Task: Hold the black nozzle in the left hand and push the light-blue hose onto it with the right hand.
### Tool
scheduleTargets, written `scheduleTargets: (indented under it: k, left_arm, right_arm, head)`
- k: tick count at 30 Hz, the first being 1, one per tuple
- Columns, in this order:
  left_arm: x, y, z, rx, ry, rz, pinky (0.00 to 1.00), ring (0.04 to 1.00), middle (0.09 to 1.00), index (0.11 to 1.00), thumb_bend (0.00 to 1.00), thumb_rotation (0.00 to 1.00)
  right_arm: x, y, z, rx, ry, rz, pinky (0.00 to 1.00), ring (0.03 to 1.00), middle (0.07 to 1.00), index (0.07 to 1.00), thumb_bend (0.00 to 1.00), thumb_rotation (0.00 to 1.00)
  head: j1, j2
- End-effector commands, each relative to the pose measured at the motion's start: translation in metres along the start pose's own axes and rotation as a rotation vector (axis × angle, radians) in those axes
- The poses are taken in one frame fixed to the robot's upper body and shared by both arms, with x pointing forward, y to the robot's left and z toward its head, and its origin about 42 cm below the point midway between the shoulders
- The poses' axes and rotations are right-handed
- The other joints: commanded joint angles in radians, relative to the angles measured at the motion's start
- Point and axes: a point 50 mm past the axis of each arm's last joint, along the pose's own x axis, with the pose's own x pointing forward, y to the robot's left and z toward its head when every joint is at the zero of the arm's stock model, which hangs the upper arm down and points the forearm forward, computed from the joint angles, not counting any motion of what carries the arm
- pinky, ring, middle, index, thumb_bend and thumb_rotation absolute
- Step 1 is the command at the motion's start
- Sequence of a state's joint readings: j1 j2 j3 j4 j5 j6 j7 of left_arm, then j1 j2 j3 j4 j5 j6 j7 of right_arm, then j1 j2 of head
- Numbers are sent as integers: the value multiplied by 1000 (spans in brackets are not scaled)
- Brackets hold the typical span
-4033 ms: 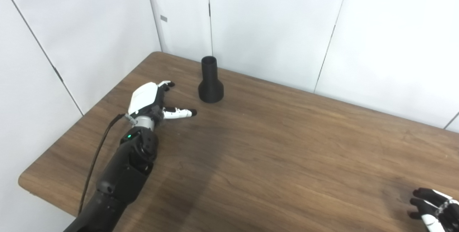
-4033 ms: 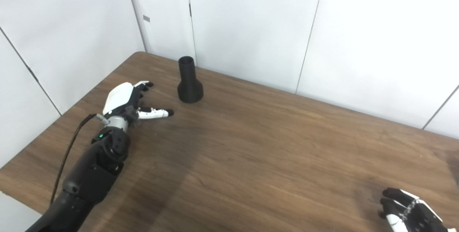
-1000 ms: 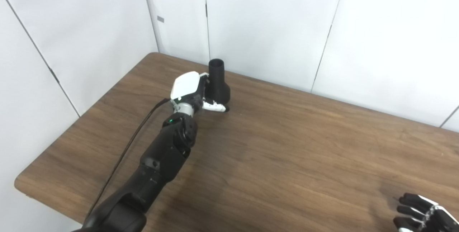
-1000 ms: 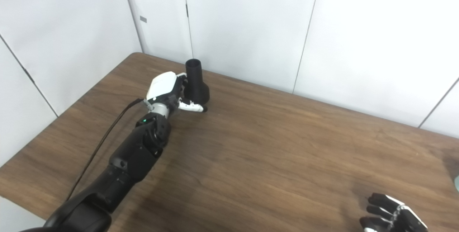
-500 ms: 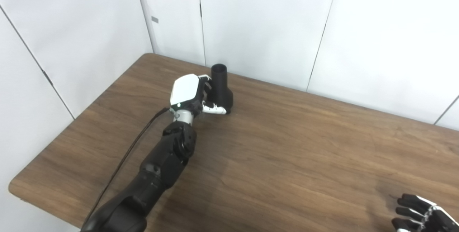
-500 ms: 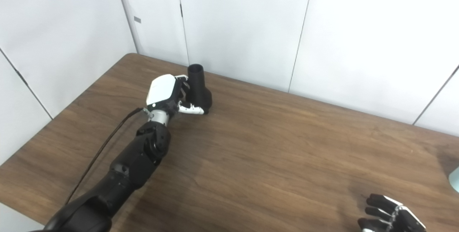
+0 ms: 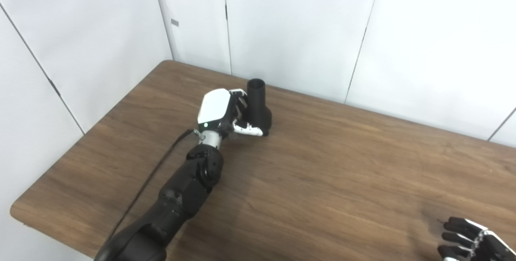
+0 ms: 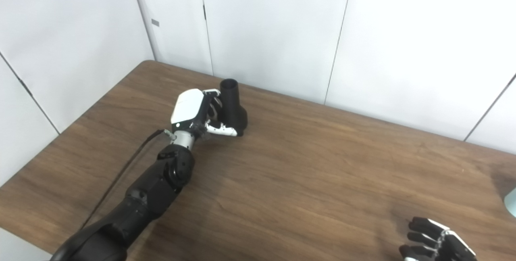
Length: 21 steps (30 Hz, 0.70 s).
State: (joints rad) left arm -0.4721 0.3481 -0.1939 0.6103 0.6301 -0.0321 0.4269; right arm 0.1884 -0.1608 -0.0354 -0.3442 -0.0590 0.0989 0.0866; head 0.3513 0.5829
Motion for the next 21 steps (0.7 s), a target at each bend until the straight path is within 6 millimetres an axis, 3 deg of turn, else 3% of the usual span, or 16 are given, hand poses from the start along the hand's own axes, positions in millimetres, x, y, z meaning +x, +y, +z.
scheduleTargets:
  k: [1,11,14,18,19,21]
  left_arm:
    - [-37,-43,-5,-20,27,-110,233,299,421,503,521,0]
    - [-51,-48,-2,-36,-15,-91,213,286,419,510,520,0]
    - [-54,-47,-1,-51,-48,-85,169,237,393,505,516,0]
    - [-58,-46,5,-56,-112,-76,228,303,429,512,520,0]
    - [-59,-47,7,-58,-128,-71,193,265,411,509,518,0]
    - [-62,-48,10,-66,-152,-69,137,197,458,486,524,0]
  right_arm:
    - [4,-4,15,-18,-69,-1,561,657,682,674,205,1]
    - [5,-1,18,-33,-72,-1,565,663,684,674,196,0]
    - [5,2,20,-34,-76,-4,562,661,682,671,199,0]
    - [5,7,24,-34,-84,-7,566,659,682,670,189,0]
    - [5,7,26,-40,-91,-10,563,656,679,668,186,0]
    - [5,9,30,-53,-100,-19,553,648,671,659,180,0]
  head:
    - [-1,0]
    - [-22,-2]
    - [-39,-2]
    - [-80,0]
    - [-80,0]
    - [-119,2]
